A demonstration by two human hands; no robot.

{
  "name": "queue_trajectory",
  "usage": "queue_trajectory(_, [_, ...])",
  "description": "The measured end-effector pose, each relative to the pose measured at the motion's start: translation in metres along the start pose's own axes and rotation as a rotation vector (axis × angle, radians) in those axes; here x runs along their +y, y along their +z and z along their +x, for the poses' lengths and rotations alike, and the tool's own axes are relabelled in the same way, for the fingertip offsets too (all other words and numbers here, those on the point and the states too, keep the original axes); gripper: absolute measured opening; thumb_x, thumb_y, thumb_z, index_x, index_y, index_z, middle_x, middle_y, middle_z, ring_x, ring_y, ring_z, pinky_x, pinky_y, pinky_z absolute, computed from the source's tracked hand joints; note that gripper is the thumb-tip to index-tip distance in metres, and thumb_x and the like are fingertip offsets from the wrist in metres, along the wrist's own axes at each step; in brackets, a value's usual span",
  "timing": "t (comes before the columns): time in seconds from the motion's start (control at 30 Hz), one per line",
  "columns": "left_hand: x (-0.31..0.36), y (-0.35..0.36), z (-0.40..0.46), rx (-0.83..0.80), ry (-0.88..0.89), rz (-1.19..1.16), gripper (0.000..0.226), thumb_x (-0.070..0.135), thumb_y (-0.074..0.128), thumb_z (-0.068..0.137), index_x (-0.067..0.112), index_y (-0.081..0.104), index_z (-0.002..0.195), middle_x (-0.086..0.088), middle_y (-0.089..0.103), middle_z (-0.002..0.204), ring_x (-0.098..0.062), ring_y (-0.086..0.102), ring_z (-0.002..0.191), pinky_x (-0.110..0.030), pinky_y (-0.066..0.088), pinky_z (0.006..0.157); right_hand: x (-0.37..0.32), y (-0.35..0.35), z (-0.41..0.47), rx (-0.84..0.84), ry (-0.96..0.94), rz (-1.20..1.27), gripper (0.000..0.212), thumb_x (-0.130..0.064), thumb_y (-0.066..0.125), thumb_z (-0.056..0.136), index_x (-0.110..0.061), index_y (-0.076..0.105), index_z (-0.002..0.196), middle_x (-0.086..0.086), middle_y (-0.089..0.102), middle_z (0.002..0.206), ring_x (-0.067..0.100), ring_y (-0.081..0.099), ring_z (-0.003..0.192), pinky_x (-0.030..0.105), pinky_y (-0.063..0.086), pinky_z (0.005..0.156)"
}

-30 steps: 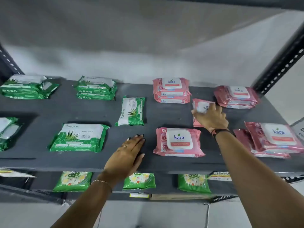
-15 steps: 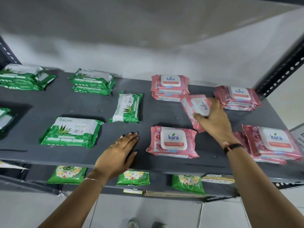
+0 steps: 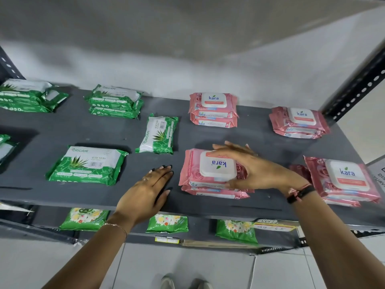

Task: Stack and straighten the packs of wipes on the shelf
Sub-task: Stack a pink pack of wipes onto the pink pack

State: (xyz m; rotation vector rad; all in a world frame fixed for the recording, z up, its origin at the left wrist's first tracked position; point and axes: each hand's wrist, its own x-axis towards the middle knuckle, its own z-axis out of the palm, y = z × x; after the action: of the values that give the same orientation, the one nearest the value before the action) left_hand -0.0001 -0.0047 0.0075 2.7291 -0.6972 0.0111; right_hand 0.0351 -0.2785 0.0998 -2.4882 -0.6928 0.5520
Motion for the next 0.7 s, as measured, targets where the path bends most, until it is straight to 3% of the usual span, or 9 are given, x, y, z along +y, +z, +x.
queue_trajectory(0.07, [-0.001, 0.000, 0.000, -0.007, 0.006, -0.005, 0.054, 0.034, 0.030, 0.087, 0.000, 0.048, 0.124, -0.017, 0.049, 0.132, -0.032, 0.045, 0.120, -0.051, 0.026, 0.099, -0.004, -0.002, 0.000, 0.000, -0.001, -0.088, 0.070, -0.034, 0.066, 0.078, -0.041, 0.026, 0.135, -0.015, 0.007, 0.150, 0.005, -0.004, 0.139, 0.043, -0.008, 0.111])
queue_trajectory(0.17, [-0.002, 0.002, 0.000, -0.011, 0.005, -0.015, 0.055, 0.035, 0.028, 0.087, 0.001, 0.046, 0.127, -0.017, 0.046, 0.134, -0.031, 0.042, 0.123, -0.048, 0.024, 0.102, -0.015, -0.001, -0.002, 0.038, -0.015, -0.099, 0.053, -0.037, 0.057, 0.084, -0.039, 0.035, 0.132, -0.008, 0.012, 0.154, 0.012, 0.017, 0.140, 0.038, 0.013, 0.113])
queue_trajectory(0.23, [-0.002, 0.002, 0.000, -0.008, 0.001, -0.021, 0.056, 0.036, 0.027, 0.087, 0.002, 0.044, 0.128, -0.017, 0.045, 0.135, -0.031, 0.040, 0.124, -0.046, 0.023, 0.103, -0.019, 0.000, -0.004, 0.081, 0.003, -0.143, 0.043, -0.039, 0.048, 0.089, -0.041, 0.038, 0.130, -0.012, 0.017, 0.153, 0.011, 0.031, 0.135, 0.029, 0.029, 0.104])
queue_trajectory(0.3, [-0.002, 0.002, 0.000, -0.006, 0.002, -0.026, 0.056, 0.036, 0.027, 0.087, 0.002, 0.045, 0.128, -0.017, 0.045, 0.135, -0.030, 0.041, 0.124, -0.046, 0.023, 0.102, -0.021, 0.001, -0.006, 0.118, 0.021, -0.247, 0.039, -0.039, 0.041, 0.092, -0.041, 0.038, 0.130, -0.014, 0.018, 0.153, 0.013, 0.037, 0.131, 0.033, 0.034, 0.102])
queue_trajectory(0.43, [-0.002, 0.002, 0.000, 0.003, 0.003, -0.033, 0.054, 0.035, 0.029, 0.088, 0.001, 0.046, 0.126, -0.017, 0.048, 0.134, -0.030, 0.042, 0.123, -0.048, 0.023, 0.102, -0.023, -0.001, -0.010, 0.155, 0.051, -0.349, 0.047, -0.011, 0.040, 0.092, -0.035, 0.037, 0.133, -0.010, 0.020, 0.152, 0.018, 0.050, 0.116, 0.031, 0.043, 0.084])
queue_trajectory(0.53, [-0.002, 0.003, 0.000, 0.013, 0.002, -0.039, 0.054, 0.036, 0.029, 0.088, 0.003, 0.045, 0.128, -0.014, 0.046, 0.135, -0.027, 0.040, 0.124, -0.045, 0.022, 0.103, -0.022, -0.005, -0.012, 0.153, 0.055, -0.439, 0.065, 0.011, 0.039, 0.083, -0.028, 0.035, 0.135, -0.005, 0.024, 0.150, 0.024, 0.051, 0.117, 0.023, 0.036, 0.067])
queue_trajectory(0.6, [-0.003, 0.004, 0.000, 0.015, -0.001, -0.040, 0.054, 0.036, 0.029, 0.087, 0.004, 0.045, 0.128, -0.013, 0.046, 0.136, -0.026, 0.040, 0.125, -0.044, 0.022, 0.104, -0.025, -0.009, -0.012, 0.140, 0.037, -0.519, 0.081, 0.018, 0.038, 0.076, -0.032, 0.026, 0.138, -0.005, 0.015, 0.154, 0.024, 0.036, 0.131, 0.026, 0.041, 0.075])
queue_trajectory(0.63, [-0.004, 0.005, 0.000, 0.013, 0.000, -0.038, 0.054, 0.036, 0.030, 0.087, 0.004, 0.045, 0.128, -0.014, 0.047, 0.135, -0.027, 0.040, 0.124, -0.044, 0.022, 0.104, -0.028, -0.010, -0.011, 0.111, 0.028, -0.548, 0.090, 0.022, 0.037, 0.072, -0.036, 0.019, 0.139, -0.005, 0.008, 0.156, 0.024, 0.024, 0.137, 0.031, 0.042, 0.090])
queue_trajectory(0.7, [-0.004, 0.005, 0.000, 0.007, 0.002, -0.038, 0.053, 0.036, 0.030, 0.087, 0.003, 0.046, 0.127, -0.015, 0.047, 0.135, -0.028, 0.041, 0.124, -0.045, 0.022, 0.103, -0.032, -0.010, -0.008, 0.025, 0.015, -0.592, 0.103, 0.027, 0.034, 0.067, -0.042, 0.007, 0.139, -0.004, -0.006, 0.156, 0.022, 0.004, 0.142, 0.038, 0.021, 0.113])
